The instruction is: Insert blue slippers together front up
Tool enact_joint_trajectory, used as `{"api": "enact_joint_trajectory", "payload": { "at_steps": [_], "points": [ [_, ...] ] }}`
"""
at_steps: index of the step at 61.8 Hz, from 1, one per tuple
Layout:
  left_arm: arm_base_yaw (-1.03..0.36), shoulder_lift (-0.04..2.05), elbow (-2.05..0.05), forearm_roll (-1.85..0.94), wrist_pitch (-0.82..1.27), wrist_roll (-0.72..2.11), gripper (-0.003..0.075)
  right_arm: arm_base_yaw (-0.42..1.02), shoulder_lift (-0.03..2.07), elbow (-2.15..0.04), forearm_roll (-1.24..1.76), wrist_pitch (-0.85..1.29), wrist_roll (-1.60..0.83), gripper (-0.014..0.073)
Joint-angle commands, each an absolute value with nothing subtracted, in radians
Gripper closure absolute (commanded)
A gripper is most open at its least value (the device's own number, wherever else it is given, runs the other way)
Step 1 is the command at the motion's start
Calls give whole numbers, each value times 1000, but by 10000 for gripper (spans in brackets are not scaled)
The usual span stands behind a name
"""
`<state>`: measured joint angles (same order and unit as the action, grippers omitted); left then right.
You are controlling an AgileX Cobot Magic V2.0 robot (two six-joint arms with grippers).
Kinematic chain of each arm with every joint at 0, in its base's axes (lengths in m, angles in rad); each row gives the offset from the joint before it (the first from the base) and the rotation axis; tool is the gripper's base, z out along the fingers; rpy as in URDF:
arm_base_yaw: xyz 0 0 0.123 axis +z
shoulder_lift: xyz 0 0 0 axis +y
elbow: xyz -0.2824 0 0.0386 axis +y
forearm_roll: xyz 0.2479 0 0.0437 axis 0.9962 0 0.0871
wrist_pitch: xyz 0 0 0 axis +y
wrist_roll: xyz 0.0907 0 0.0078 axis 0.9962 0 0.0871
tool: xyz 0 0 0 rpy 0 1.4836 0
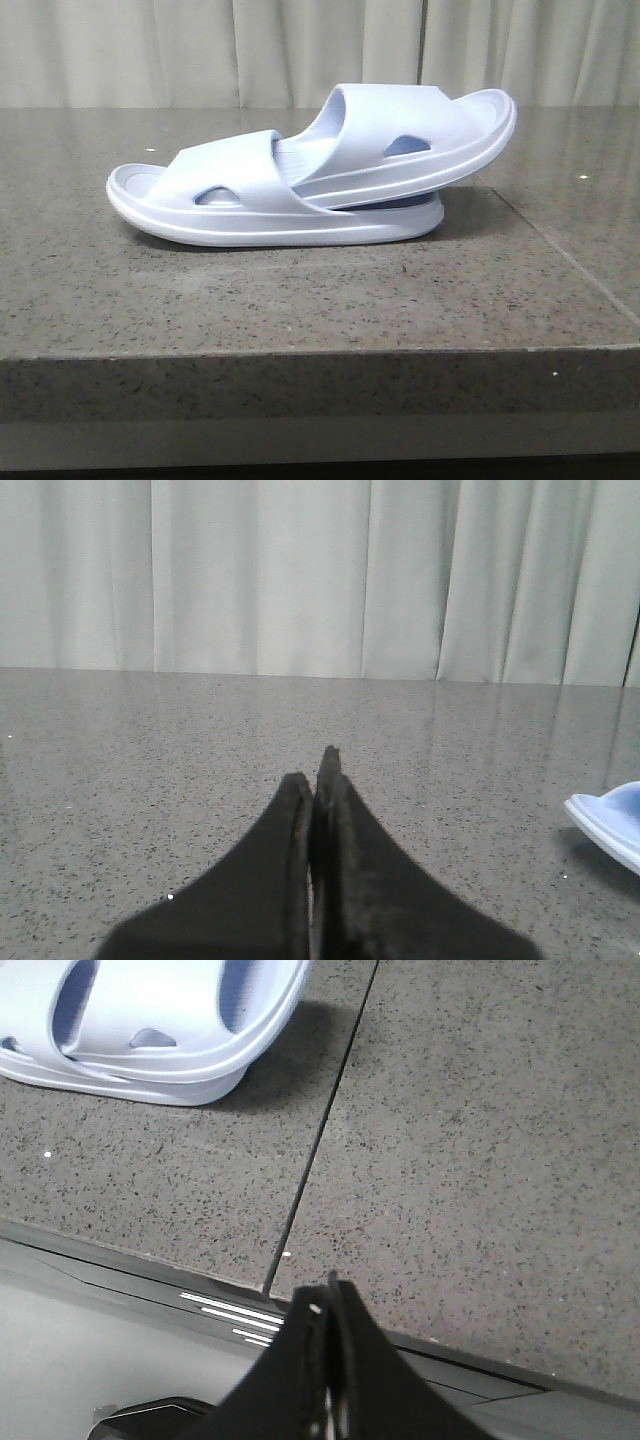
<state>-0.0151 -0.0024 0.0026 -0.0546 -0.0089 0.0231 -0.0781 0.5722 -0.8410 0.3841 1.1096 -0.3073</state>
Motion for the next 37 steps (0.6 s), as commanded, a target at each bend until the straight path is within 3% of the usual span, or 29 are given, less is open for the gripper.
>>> {"api": "enact_joint_trajectory", "payload": {
  "at_steps": [1, 15, 25, 37],
  "points": [
    [-22, -20, 10, -64, -94, 14, 741, -77, 576, -864, 402, 1056, -312, 661],
    [-22, -20, 10, -64, -94, 14, 741, -28, 529, -833, 342, 967, -312, 661],
    [-18, -20, 10, -64, -94, 14, 741, 90, 405, -684, 292, 673, -313, 661],
    [-18, -20, 10, -64, -94, 14, 741, 77, 268, -438, 283, 355, -313, 661]
  ]
}}
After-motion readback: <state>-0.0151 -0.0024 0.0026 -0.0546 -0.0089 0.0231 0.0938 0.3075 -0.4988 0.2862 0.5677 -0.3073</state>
